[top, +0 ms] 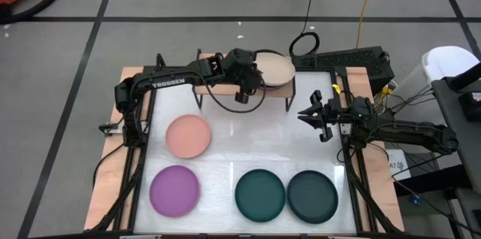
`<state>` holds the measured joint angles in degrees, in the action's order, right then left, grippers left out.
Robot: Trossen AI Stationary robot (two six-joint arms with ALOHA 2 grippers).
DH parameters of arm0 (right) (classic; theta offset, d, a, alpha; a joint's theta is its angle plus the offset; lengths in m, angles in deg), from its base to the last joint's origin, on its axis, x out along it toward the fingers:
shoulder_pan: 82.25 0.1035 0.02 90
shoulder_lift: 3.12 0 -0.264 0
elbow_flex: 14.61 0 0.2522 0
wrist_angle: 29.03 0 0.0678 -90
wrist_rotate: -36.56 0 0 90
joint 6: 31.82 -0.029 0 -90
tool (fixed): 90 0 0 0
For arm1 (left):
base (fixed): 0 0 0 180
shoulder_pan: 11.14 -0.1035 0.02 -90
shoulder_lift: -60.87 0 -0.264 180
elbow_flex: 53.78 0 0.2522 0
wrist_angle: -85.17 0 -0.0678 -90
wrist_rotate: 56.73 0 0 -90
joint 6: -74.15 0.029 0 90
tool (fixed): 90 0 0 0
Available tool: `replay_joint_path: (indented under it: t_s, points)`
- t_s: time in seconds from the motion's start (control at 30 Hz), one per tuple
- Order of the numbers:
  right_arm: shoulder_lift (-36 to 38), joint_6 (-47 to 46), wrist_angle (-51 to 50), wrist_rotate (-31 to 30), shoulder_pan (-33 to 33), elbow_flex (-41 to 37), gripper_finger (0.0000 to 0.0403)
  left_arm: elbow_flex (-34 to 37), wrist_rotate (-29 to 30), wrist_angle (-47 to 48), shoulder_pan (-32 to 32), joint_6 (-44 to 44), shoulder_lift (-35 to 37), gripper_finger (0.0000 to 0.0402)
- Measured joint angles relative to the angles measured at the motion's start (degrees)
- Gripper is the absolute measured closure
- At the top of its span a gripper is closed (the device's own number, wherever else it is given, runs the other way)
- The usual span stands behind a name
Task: Place and stack plates onto a shelf
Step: Stack the brown plate on top of the black plate on the shelf, then put the black plate on the shelf
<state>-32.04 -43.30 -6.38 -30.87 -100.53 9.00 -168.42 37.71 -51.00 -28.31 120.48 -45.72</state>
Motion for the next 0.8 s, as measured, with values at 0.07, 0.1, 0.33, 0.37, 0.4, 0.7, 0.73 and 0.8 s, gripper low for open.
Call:
replay_joint_path:
  t_s: [0.07, 0.1, 0.33, 0.37, 0.4, 0.7, 0.73, 0.8]
  points:
    - [0.0, 0.0, -0.2, 0.0, 0.0, 0.0, 0.0344, 0.0, 0.1, -1.7, 0.2, -0.4, 0.0, 0.0189]
    - [0.0, 0.0, -0.3, 0.0, 0.0, 0.0, 0.0344, 0.0, 0.6, -2.3, 0.3, -0.4, 0.0, 0.0185]
    - [0.0, 0.2, -1.7, 0.0, 0.0, 0.0, 0.0344, 0.0, 7.1, -3.8, 1.3, -0.6, 0.5, 0.0179]
    - [0.0, 0.2, -1.9, 0.0, 0.0, 0.0, 0.0344, 0.0, 7.2, -3.6, 1.3, -1.2, 0.8, 0.0179]
    - [0.0, 0.2, -2.0, 0.0, 0.0, 0.0, 0.0344, 0.0, 7.2, -3.3, 1.3, -2.3, 1.2, 0.0179]
    - [0.0, 1.5, -2.9, -0.4, 0.0, 0.0, 0.0344, 0.0, 7.2, -2.9, 2.7, -10.9, 1.4, 0.0179]
    - [0.0, 1.5, -3.1, -0.5, 0.0, 0.0, 0.0344, 0.0, 7.2, -2.9, 2.9, -10.9, 1.4, 0.0179]
    - [0.0, 1.5, -3.4, -0.5, 0.0, 0.0, 0.0344, 0.1, 7.6, -2.8, 3.3, -10.9, 1.8, 0.0179]
